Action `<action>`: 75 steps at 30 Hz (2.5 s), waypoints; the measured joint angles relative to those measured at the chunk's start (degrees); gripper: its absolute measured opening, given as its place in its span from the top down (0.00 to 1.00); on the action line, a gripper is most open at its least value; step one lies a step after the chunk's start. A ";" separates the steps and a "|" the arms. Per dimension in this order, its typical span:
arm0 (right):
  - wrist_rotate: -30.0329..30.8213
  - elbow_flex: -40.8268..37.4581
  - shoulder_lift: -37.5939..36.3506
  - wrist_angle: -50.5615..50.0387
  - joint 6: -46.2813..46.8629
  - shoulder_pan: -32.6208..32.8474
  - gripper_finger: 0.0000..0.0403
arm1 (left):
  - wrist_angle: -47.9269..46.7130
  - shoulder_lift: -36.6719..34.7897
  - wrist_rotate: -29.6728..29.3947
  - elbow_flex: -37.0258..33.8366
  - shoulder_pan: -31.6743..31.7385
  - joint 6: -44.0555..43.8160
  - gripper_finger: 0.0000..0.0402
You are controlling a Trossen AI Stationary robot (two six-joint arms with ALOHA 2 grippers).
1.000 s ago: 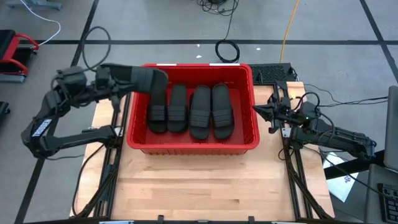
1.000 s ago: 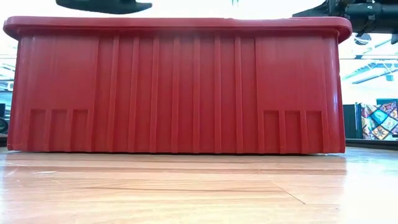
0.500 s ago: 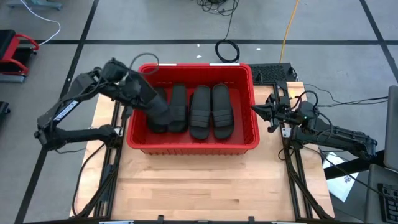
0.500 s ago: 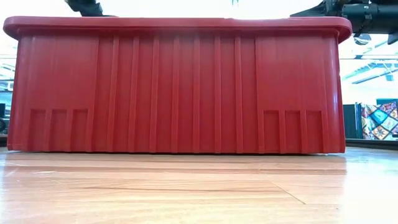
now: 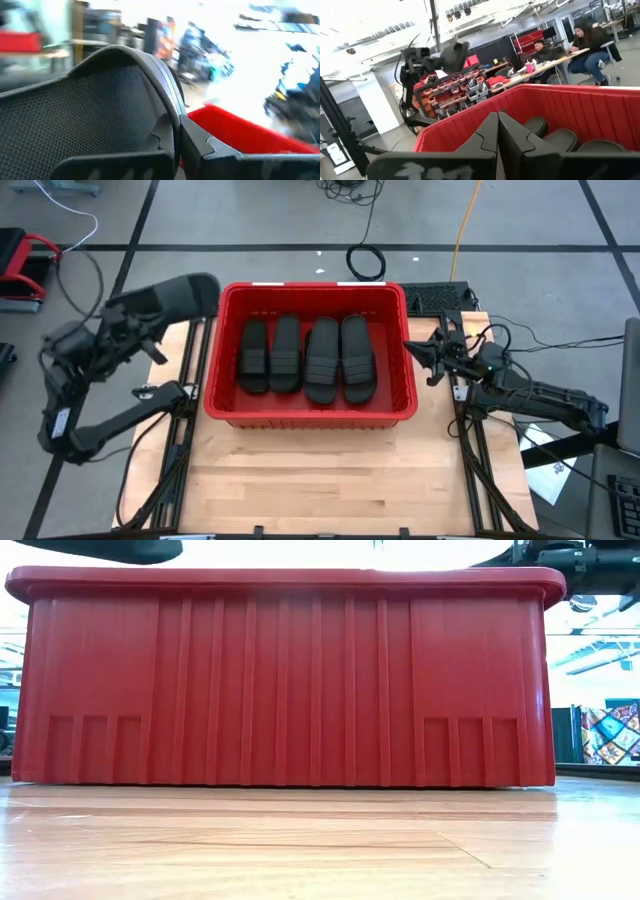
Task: Pick and place slides into bin
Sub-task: Put the slipper on top of the slipper inside the bin
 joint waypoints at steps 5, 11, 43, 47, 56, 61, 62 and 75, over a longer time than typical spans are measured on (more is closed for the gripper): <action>-0.02 0.00 2.92 3.28 -0.11 -0.02 1.00 | 0.86 -6.08 -14.68 -6.79 1.93 -11.86 1.00; -0.04 0.00 6.35 6.45 1.61 -0.02 1.00 | 4.13 -6.09 -24.83 -12.73 5.65 -22.77 1.00; -3.21 0.00 8.60 10.06 4.98 -0.17 1.00 | 36.18 -2.45 -43.81 -36.09 -19.50 21.19 1.00; -3.32 0.00 8.57 11.19 6.84 -0.43 1.00 | 42.84 -11.18 -38.43 -39.44 -16.81 27.15 1.00; -3.21 0.00 8.57 11.82 6.84 -0.42 1.00 | 37.43 -17.93 -14.26 -43.11 -6.52 16.18 1.00; -3.01 0.00 8.59 11.80 6.84 -0.42 1.00 | 47.99 -12.49 1.37 -49.04 0.46 7.09 1.00; -2.99 0.00 8.57 11.81 6.82 -0.42 1.00 | 53.60 -11.22 4.38 -50.34 1.91 4.81 1.00; -2.73 0.00 8.59 11.82 6.75 -0.64 1.00 | 76.00 2.69 26.09 -53.31 4.68 -10.46 1.00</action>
